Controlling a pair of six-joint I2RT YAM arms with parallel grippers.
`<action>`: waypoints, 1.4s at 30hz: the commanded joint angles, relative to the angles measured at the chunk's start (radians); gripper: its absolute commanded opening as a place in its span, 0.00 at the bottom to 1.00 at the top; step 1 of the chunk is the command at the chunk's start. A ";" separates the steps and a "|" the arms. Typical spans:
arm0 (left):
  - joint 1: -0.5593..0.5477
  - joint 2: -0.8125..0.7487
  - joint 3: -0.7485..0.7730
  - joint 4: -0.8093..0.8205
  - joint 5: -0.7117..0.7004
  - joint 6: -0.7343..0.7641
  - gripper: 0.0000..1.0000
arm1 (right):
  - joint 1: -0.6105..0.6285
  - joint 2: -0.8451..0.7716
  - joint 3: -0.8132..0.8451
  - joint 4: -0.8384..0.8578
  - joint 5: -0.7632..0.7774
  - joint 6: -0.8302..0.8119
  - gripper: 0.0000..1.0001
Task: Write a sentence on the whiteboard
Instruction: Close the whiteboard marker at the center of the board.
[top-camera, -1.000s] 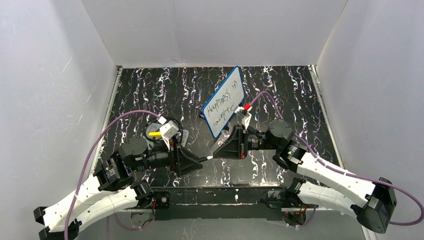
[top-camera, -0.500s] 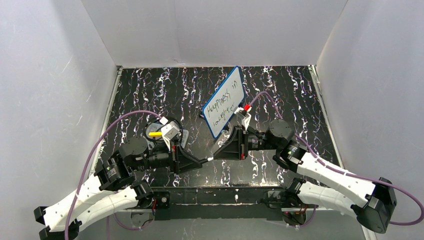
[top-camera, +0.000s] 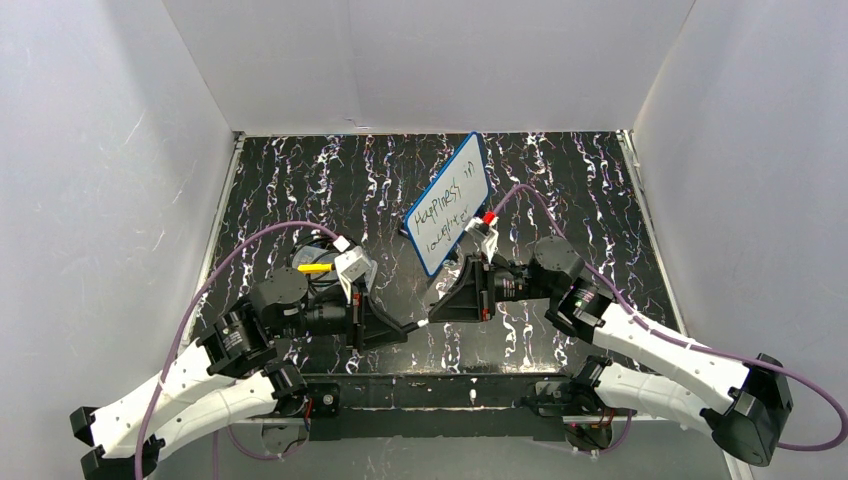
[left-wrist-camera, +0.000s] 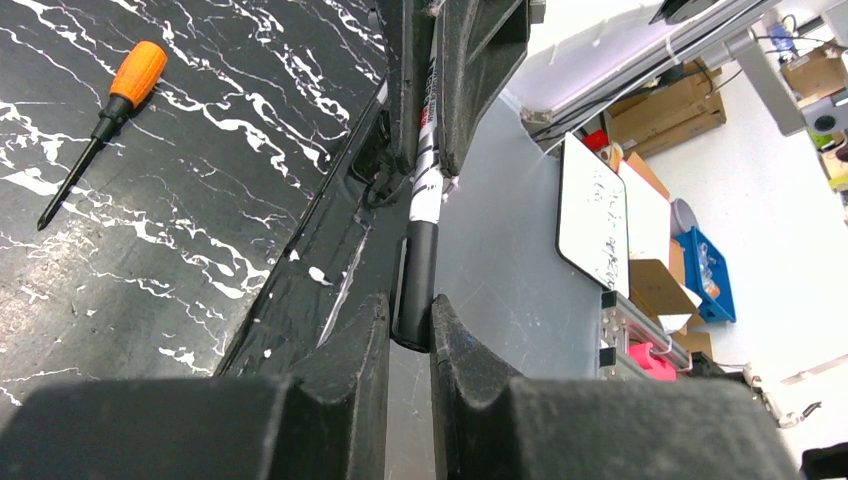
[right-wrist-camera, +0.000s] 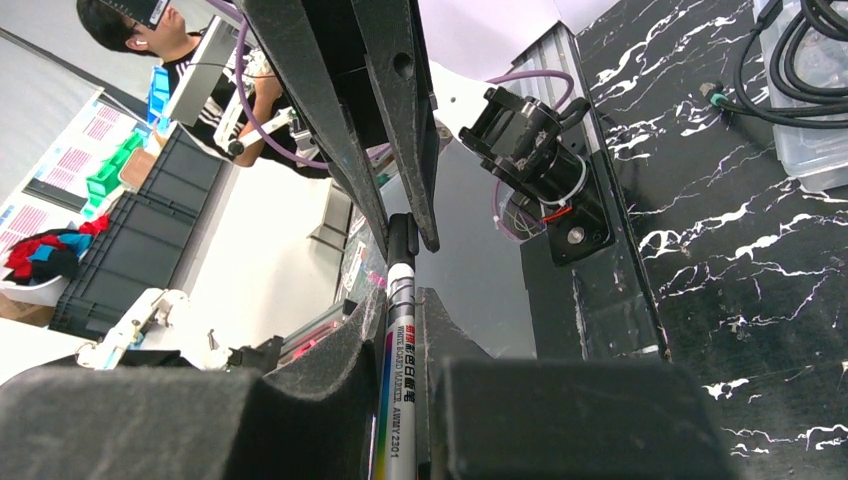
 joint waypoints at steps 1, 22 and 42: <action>-0.002 0.046 -0.003 0.103 0.033 0.024 0.00 | 0.019 0.034 0.030 0.010 0.045 -0.029 0.01; -0.002 0.060 0.008 0.121 0.002 0.042 0.00 | 0.099 0.111 0.053 -0.110 0.053 -0.089 0.01; 0.000 0.057 0.021 0.131 -0.036 0.062 0.00 | 0.180 0.165 0.088 -0.176 0.067 -0.123 0.01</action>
